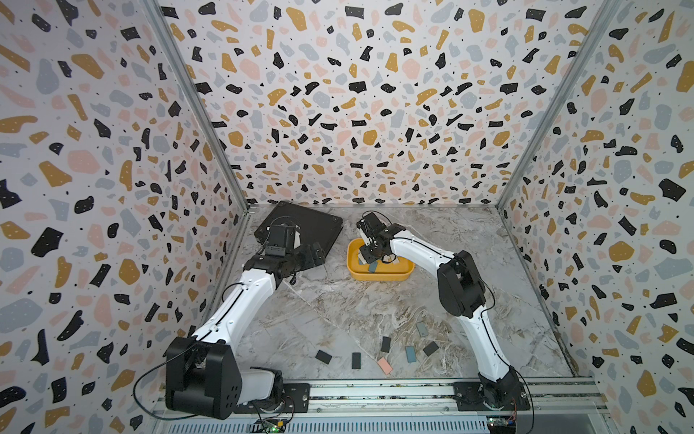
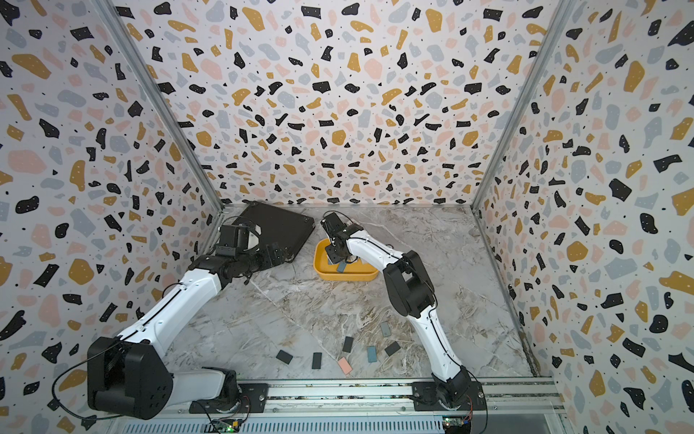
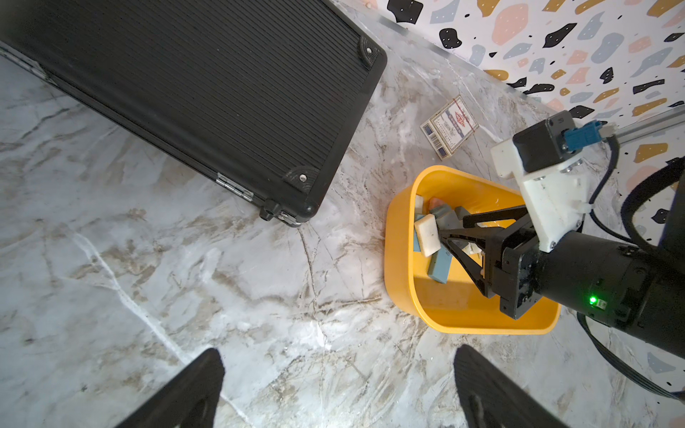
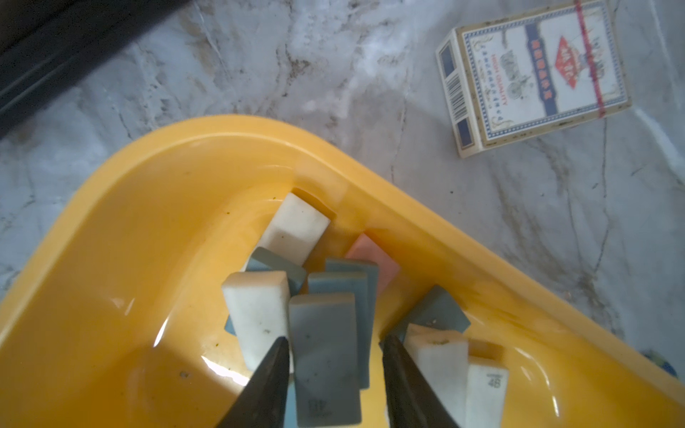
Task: Put the eraser in the storage box
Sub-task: Place the eraser in the storage box.
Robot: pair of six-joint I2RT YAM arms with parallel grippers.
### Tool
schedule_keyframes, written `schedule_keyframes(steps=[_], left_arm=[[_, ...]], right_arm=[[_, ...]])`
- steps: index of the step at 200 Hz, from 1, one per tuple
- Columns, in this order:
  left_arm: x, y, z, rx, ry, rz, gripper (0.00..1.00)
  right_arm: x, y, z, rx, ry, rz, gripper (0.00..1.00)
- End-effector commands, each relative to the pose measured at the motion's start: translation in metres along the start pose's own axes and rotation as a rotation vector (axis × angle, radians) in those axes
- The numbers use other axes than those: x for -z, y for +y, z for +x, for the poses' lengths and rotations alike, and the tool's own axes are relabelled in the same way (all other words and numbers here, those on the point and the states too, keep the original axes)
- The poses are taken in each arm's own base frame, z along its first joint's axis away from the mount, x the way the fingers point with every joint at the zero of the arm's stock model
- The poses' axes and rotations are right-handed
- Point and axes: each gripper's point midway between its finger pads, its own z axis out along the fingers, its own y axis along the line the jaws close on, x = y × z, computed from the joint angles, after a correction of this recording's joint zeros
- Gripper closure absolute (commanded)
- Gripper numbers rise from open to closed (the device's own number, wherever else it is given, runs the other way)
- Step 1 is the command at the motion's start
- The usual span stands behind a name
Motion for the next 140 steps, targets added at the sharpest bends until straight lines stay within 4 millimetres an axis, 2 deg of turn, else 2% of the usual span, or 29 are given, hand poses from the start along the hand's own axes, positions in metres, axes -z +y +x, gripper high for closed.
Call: schedule_keyframes(steps=[1,34,67,87,113,140], left_arm=[[0.004,-0.004,-0.012,-0.012,-0.028,0.01,0.03],[0.006,-0.004,-0.013,-0.01,-0.033,0.013,0.03],[0.006,-0.004,-0.012,-0.005,-0.033,0.013,0.03],[0.006,-0.004,-0.011,-0.003,-0.03,0.012,0.03],[0.007,-0.004,-0.01,0.002,-0.036,0.021,0.03],[0.008,-0.007,-0.01,0.006,-0.042,0.036,0.03]], right_arm=[[0.046,-0.008,-0.024,-0.023,-0.095,0.012,0.52],[0.084,-0.011,-0.023,-0.051,-0.151,-0.003,0.48],[0.122,-0.012,0.004,-0.108,-0.18,-0.005,0.45],[0.14,-0.009,0.036,-0.127,-0.157,0.029,0.45],[0.149,-0.006,0.097,-0.183,-0.07,0.1,0.45],[0.158,0.01,0.151,-0.252,0.002,0.114,0.46]])
